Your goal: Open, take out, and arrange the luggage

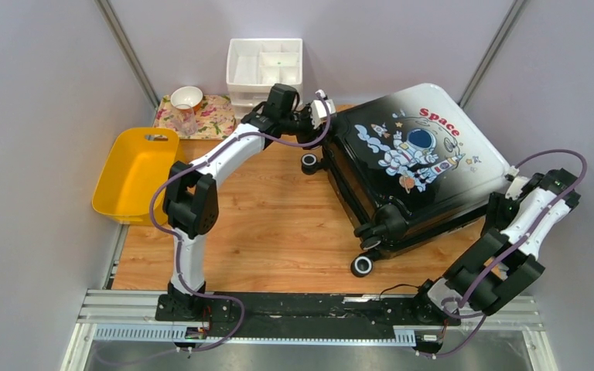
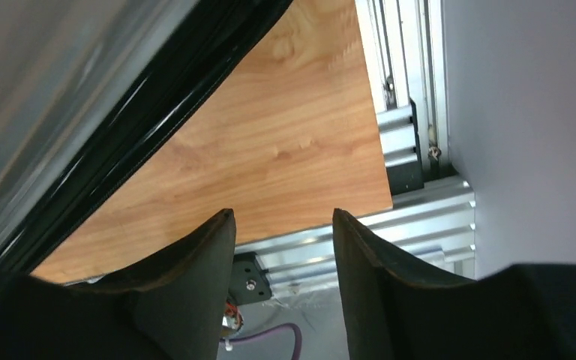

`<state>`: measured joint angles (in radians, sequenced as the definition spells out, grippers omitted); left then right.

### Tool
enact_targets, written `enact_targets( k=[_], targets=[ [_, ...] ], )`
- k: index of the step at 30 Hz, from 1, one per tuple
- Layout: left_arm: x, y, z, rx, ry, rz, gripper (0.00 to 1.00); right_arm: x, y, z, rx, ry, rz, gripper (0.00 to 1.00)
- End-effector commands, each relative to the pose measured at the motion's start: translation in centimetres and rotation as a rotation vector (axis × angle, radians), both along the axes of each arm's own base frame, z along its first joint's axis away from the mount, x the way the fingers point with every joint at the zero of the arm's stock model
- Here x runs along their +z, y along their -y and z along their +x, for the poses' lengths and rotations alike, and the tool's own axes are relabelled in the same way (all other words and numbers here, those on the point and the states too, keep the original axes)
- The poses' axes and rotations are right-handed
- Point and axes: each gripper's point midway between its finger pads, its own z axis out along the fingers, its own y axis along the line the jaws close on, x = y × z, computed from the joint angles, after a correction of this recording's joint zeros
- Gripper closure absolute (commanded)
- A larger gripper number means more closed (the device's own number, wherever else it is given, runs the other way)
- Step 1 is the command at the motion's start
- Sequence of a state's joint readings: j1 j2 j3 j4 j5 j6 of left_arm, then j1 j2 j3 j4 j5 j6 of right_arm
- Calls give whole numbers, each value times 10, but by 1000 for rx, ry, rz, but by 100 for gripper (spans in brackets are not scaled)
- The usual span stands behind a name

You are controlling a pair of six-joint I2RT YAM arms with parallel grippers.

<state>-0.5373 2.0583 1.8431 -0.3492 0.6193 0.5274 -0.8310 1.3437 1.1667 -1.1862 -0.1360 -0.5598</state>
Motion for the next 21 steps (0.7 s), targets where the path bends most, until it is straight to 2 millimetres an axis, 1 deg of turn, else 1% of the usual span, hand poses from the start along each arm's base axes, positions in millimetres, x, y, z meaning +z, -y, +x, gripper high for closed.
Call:
enact_targets(
  k=[1, 2, 3, 4, 5, 6, 7, 8, 9, 10, 11, 12, 13, 14, 15, 16, 17, 18, 19, 20, 21],
  targets=[
    [1, -18, -49, -54, -96, 40, 100, -24, -16, 35, 34, 46, 129, 46],
    [0, -23, -59, -43, -124, 42, 100, -28, -18, 41, 37, 49, 136, 47],
    [-1, -27, -66, -39, -146, 45, 100, -31, -22, 53, 73, 62, 123, 47],
    [-1, -29, -75, -45, -162, 42, 100, -32, -24, 60, 89, 70, 120, 48],
    [-4, -36, -89, -40, -190, 47, 100, -35, -29, 67, 89, 74, 133, 49],
    [-5, -39, -97, -37, -205, 48, 100, -34, -34, 81, 120, 96, 125, 49],
    [-7, -41, -108, -46, -227, 48, 100, -34, -37, 88, 127, 103, 126, 50],
    [-11, -46, -127, -53, -253, 54, 100, -36, -40, 97, 131, 107, 136, 51],
    [-13, -49, -137, -55, -264, 56, 100, -33, -47, 110, 160, 121, 134, 51],
    [-16, -51, -147, -42, -293, 53, 100, -32, -50, 118, 169, 129, 136, 53],
    [-22, -59, -164, -45, -319, 58, 100, -36, -53, 126, 180, 129, 148, 55],
    [-24, -57, -178, -60, -333, 58, 100, -35, -61, 135, 199, 140, 155, 57],
    [-30, -63, -196, -49, -371, 58, 100, -29, -61, 147, 211, 159, 145, 57],
    [-34, -63, -207, -54, -390, 57, 100, -34, -64, 155, 226, 159, 158, 62],
    [-35, -56, -222, -78, -397, 55, 100, -33, -70, 164, 242, 166, 161, 63],
    [-42, -56, -238, -60, -426, 69, 100, -24, -70, 178, 252, 193, 151, 65],
    [-43, -52, -248, -67, -431, 77, 100, -28, -71, 187, 259, 192, 164, 68],
    [-43, -48, -257, -80, -433, 81, 100, -26, -79, 196, 279, 207, 181, 70],
    [-42, -39, -274, -90, -440, 96, 99, -23, -80, 205, 273, 221, 188, 70],
    [-40, -35, -277, -78, -443, 90, 84, -15, -80, 221, 285, 247, 185, 70],
    [-38, -32, -280, -68, -461, 83, 72, -13, -83, 229, 297, 255, 187, 70]
  ],
)
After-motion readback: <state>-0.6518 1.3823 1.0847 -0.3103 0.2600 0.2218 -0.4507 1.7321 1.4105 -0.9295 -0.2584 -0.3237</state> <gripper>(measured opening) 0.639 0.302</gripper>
